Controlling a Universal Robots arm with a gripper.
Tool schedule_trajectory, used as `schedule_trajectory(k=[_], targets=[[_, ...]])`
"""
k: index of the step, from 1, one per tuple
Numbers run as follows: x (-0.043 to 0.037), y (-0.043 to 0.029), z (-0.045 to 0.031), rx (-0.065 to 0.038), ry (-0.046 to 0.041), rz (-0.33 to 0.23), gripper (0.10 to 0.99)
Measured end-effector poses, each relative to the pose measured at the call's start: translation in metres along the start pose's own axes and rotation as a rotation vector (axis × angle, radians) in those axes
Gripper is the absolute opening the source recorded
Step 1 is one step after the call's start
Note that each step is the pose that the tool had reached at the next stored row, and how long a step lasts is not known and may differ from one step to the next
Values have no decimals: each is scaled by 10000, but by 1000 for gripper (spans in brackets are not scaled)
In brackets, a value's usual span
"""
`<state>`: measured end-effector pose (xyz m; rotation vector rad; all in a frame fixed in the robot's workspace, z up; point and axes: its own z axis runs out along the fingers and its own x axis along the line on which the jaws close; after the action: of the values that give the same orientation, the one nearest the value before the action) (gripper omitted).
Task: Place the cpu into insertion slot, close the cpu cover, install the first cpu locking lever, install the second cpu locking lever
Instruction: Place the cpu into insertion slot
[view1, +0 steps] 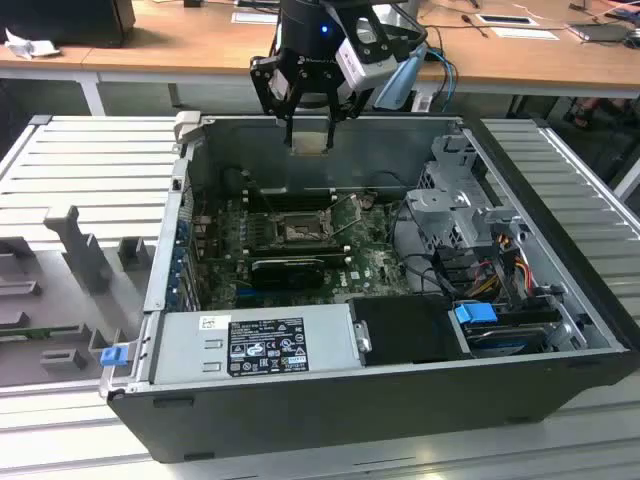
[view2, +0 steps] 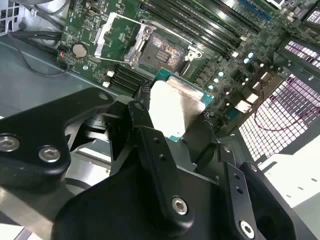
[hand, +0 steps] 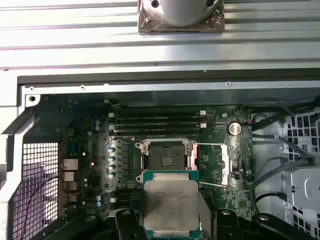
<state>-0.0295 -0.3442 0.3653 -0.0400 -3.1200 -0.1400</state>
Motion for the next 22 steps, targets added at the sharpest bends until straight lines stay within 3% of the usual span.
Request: schedule_trajectory(k=[22], targets=[[1, -1, 16, -15, -72, 806, 529]])
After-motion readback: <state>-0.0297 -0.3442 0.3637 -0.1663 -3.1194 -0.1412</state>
